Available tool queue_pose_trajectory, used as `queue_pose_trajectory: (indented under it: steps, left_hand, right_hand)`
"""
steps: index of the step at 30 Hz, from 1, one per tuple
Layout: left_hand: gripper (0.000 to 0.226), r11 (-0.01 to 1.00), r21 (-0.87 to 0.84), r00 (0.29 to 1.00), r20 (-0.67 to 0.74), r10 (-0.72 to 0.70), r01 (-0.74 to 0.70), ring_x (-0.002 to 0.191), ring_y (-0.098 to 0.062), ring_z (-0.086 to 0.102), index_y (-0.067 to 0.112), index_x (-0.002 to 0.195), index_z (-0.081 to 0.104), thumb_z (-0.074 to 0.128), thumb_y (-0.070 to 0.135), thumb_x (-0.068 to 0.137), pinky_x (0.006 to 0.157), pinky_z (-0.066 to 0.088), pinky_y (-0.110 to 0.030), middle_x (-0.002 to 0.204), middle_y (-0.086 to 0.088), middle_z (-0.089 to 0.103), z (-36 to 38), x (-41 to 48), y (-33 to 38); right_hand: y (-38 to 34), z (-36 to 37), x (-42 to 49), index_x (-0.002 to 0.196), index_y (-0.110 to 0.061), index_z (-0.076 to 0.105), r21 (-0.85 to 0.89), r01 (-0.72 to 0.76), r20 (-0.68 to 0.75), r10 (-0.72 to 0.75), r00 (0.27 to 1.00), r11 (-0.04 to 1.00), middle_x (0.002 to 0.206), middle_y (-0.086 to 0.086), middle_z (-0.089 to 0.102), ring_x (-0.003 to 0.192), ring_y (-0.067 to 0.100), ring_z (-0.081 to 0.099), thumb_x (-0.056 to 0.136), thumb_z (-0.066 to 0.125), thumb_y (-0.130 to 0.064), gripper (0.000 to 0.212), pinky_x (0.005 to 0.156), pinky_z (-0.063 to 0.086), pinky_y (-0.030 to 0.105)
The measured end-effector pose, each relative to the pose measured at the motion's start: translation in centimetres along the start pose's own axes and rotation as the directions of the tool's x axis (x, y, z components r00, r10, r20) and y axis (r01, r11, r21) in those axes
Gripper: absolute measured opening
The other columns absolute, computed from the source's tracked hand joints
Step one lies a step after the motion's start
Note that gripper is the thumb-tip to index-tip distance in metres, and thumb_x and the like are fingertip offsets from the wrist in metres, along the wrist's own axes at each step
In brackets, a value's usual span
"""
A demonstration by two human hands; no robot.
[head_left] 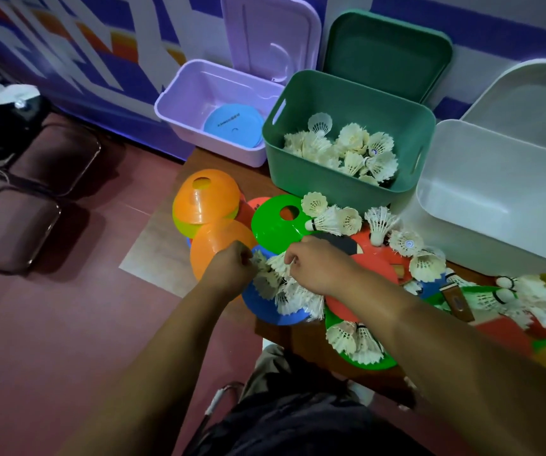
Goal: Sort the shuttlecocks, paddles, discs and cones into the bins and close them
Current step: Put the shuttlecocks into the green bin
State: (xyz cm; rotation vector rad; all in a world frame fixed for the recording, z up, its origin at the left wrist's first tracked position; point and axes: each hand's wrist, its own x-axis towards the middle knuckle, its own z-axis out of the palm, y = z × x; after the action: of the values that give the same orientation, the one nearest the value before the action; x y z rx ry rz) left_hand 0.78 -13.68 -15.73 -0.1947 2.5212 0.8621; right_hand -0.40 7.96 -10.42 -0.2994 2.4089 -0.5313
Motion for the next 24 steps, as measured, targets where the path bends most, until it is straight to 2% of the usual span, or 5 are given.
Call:
queue_pose_trajectory:
  steps: [6,15,18,21,24]
  left_hand:
    - [0.022,0.999,-0.012,0.999,-0.021,0.045,-0.045,0.084,-0.024,0.063,0.013,0.102,0.070,0.074,0.034,0.095,0.069,0.050,-0.037,0.092,-0.006,0.070,1.0,0.2,0.6]
    - [0.013,0.999,-0.022,0.991,-0.132,0.025,-0.028,0.070,-0.017,0.058,0.014,0.087,0.073,0.072,0.023,0.096,0.056,0.037,-0.030,0.080,-0.002,0.070,0.7,-0.2,0.5]
    - [0.012,0.999,-0.044,0.983,-0.184,-0.013,0.005,0.071,-0.017,0.059,0.017,0.091,0.073,0.070,0.026,0.098,0.055,0.038,-0.028,0.079,0.001,0.067,-0.2,-0.6,1.1]
    - [0.014,0.995,-0.099,0.964,-0.265,-0.020,-0.007,0.067,-0.019,0.063,0.019,0.089,0.071,0.068,0.029,0.099,0.053,0.046,-0.031,0.075,0.003,0.068,-1.7,-1.2,2.0]
    - [0.014,0.980,-0.186,0.941,-0.339,0.000,-0.068,0.065,-0.021,0.065,0.022,0.091,0.072,0.069,0.033,0.099,0.053,0.049,-0.031,0.076,0.001,0.070,-3.9,-1.3,3.5]
  right_hand:
    - [1.0,0.4,-0.4,0.104,-0.032,0.072,-0.029,0.026,0.051,-0.024,0.998,0.999,0.107,-0.003,0.053,0.098,0.021,0.060,0.093,0.064,-0.066,0.037,0.088,0.054,0.040]
    - [2.4,0.7,-0.7,0.116,-0.024,0.076,-0.031,0.054,-0.075,-0.056,0.996,0.998,0.107,-0.001,0.057,0.104,0.025,0.062,0.101,0.063,-0.031,0.021,0.083,0.051,0.037]
    - [2.7,0.0,-0.7,0.115,-0.027,0.076,0.029,0.032,-0.158,-0.027,0.987,0.999,0.108,-0.002,0.069,0.091,0.020,0.066,0.100,0.063,-0.034,0.021,0.078,0.056,0.038]
    - [3.0,-1.0,-1.0,0.108,-0.027,0.077,0.160,-0.015,-0.227,0.052,0.973,0.987,0.090,-0.003,0.072,0.060,0.013,0.059,0.098,0.064,-0.031,0.017,0.054,0.041,0.028]
    - [3.2,-2.4,-1.2,0.105,-0.026,0.078,0.276,-0.048,-0.297,0.132,0.946,0.960,0.091,-0.003,0.074,0.066,0.014,0.064,0.095,0.067,-0.031,0.015,0.061,0.052,0.030]
